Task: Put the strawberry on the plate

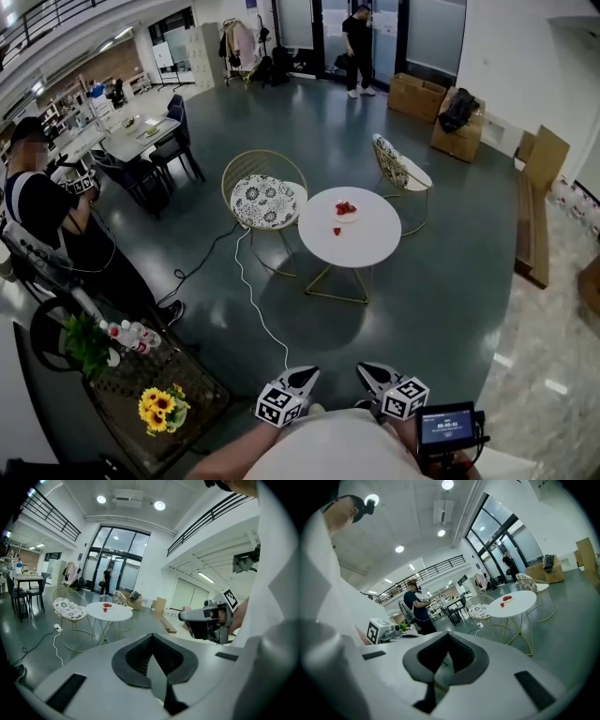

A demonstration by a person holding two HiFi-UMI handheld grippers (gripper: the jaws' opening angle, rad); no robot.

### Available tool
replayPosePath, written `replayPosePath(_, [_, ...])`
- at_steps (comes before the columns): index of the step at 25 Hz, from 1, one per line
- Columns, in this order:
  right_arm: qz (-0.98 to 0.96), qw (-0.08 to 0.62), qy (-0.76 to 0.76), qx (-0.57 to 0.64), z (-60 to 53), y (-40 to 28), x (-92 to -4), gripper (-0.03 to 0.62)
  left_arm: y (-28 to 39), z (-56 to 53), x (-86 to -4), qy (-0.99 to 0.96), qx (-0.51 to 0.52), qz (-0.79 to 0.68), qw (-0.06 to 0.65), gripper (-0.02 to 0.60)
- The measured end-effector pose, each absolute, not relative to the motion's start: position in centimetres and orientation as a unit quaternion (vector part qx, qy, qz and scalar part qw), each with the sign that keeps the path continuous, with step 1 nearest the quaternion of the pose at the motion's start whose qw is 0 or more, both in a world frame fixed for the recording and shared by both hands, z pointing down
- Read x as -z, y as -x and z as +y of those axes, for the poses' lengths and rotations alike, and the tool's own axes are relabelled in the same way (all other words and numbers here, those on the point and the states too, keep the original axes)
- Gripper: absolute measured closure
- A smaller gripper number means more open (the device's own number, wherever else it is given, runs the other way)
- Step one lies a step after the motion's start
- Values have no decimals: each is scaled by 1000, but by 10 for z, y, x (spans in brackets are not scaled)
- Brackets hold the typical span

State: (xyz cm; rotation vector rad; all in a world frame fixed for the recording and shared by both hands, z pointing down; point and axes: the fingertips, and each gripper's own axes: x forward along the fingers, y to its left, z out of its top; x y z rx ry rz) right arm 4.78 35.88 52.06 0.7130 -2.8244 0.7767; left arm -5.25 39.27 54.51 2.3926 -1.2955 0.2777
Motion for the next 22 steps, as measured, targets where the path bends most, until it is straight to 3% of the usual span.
replayPosePath(22, [-935,86,-224,-260,363,-21,-514,588,87,404,-540,-841,-92,-486,220,574])
